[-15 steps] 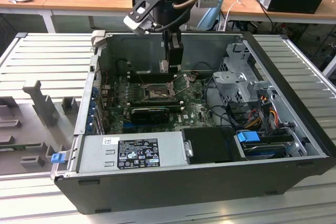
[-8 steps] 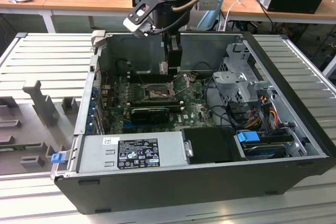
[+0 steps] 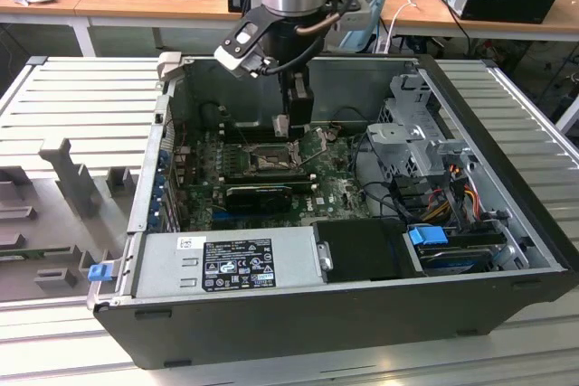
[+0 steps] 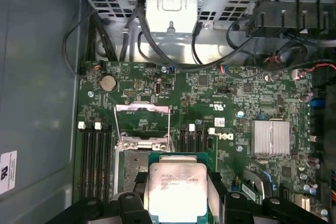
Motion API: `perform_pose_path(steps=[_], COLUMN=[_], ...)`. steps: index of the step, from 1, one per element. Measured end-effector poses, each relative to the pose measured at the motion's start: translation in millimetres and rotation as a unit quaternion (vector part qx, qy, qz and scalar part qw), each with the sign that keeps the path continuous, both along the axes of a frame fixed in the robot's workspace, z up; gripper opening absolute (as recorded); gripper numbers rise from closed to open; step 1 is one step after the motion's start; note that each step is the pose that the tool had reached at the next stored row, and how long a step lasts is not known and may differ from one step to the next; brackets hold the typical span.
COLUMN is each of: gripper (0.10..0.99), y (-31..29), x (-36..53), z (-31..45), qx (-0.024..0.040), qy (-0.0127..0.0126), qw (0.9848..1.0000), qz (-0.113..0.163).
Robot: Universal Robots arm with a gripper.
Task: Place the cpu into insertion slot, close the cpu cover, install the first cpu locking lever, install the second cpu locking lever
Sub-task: 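Place the cpu into insertion slot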
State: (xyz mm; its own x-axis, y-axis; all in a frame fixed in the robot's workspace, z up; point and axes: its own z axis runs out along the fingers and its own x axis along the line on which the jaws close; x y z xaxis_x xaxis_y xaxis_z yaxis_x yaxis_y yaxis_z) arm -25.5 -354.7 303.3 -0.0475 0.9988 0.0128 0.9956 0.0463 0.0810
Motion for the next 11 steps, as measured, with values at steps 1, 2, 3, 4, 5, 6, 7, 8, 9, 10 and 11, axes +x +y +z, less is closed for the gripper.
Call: perform_pose_path(steps=[1, 2, 3, 4, 5, 6, 7, 8, 9, 10, 11], gripper=[0.533, 0.533, 0.533, 0.533, 0.533, 0.533, 0.533, 0.533, 0.533, 0.533, 0.533], y=[0.0, 0.0, 0.0, 0.0, 0.0, 0.0, 0.0, 0.0, 0.0, 0.0, 0.0], x=[0.0, 0.0, 0.0, -0.1, -0.2, -0.2, -0.2, -0.2, -0.2, -0.2, -0.2], z=[-0.2, -1.7, -4.4, -9.2, -12.7, -15.3, -17.2, -18.2, -19.3, -21.3, -22.8], qx=[-0.0002, 0.0002, 0.0003, 0.0003, 0.0003, 0.0003, 0.0002, 0.0002, 0.0003, 0.0002, 0.0003], qy=[0.0001, 0.0, 0.0, 0.0001, 0.0002, 0.0002, 0.0003, 0.0003, 0.0003, 0.0003, 0.0003], qw=[1.0, 1.0, 1.0, 1.0, 1.0, 1.0, 1.0, 1.0, 1.0, 1.0, 1.0], qz=[0.001, 0.001, 0.001, 0.001, 0.001, 0.001, 0.001, 0.001, 0.001, 0.001, 0.001])
